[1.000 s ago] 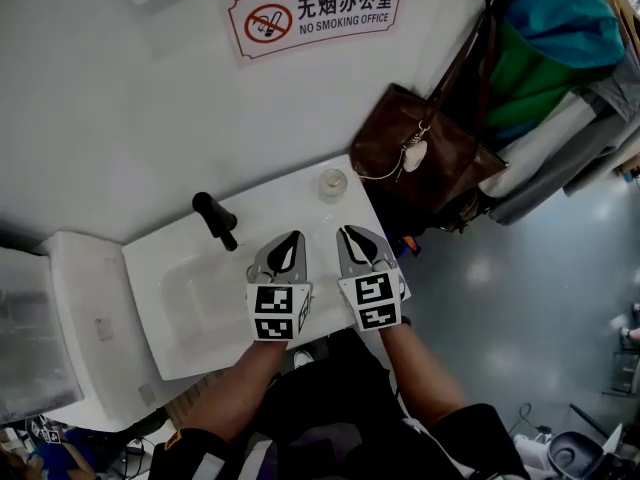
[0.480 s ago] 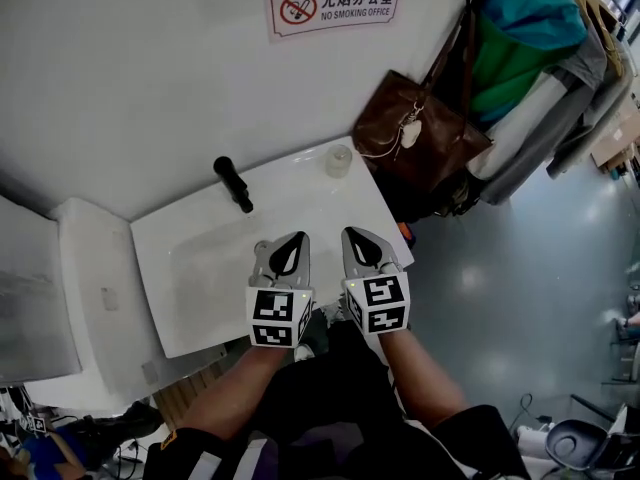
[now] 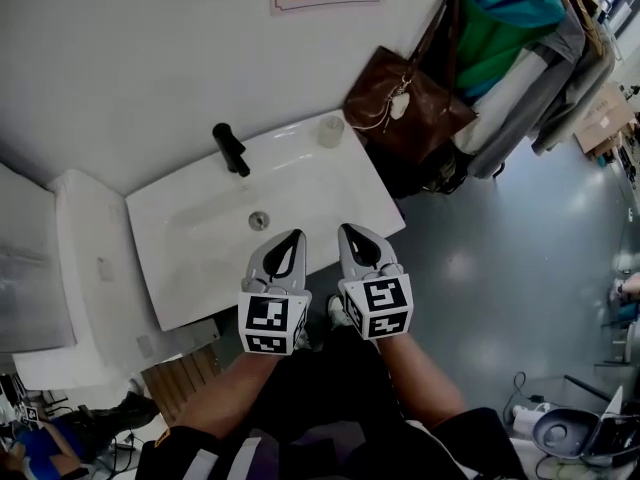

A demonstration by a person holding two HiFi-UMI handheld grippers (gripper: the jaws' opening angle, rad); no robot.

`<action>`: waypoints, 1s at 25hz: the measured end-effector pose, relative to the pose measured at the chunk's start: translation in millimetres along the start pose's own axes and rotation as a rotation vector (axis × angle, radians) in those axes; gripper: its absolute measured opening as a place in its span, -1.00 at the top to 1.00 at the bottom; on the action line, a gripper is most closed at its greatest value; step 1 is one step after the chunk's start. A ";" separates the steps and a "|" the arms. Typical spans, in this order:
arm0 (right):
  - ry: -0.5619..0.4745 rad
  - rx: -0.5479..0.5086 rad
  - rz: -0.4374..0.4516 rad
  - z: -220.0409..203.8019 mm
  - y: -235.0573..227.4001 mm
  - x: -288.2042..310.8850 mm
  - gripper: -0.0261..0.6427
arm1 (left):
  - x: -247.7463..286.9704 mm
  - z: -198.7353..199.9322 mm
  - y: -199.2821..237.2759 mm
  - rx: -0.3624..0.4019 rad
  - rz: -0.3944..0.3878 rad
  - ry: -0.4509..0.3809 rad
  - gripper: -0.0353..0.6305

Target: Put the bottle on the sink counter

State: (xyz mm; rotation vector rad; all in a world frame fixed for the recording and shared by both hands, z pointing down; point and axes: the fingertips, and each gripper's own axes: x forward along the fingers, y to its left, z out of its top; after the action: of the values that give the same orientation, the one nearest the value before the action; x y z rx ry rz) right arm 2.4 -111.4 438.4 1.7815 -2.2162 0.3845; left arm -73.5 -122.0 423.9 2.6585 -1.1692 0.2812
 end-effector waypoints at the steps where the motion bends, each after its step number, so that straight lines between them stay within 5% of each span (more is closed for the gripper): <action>1: 0.000 -0.002 0.002 0.5 0.7 -5.6 0.94 | -4.3 2.0 -4.1 0.011 0.001 -0.002 0.89; 10: -0.010 -0.020 0.047 -5.9 -3.5 -56.5 0.94 | -24.5 3.9 -49.8 0.059 0.010 -0.023 0.89; 25: -0.063 -0.067 0.173 -39.3 -46.2 -201.4 0.94 | -76.0 -8.8 -209.8 0.022 0.097 -0.070 0.89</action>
State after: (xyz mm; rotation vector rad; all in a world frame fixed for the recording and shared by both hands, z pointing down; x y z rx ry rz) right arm 90.8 75.8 401.8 1.5945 -2.4063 0.2882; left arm 31.0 71.7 386.0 2.6546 -1.3267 0.2205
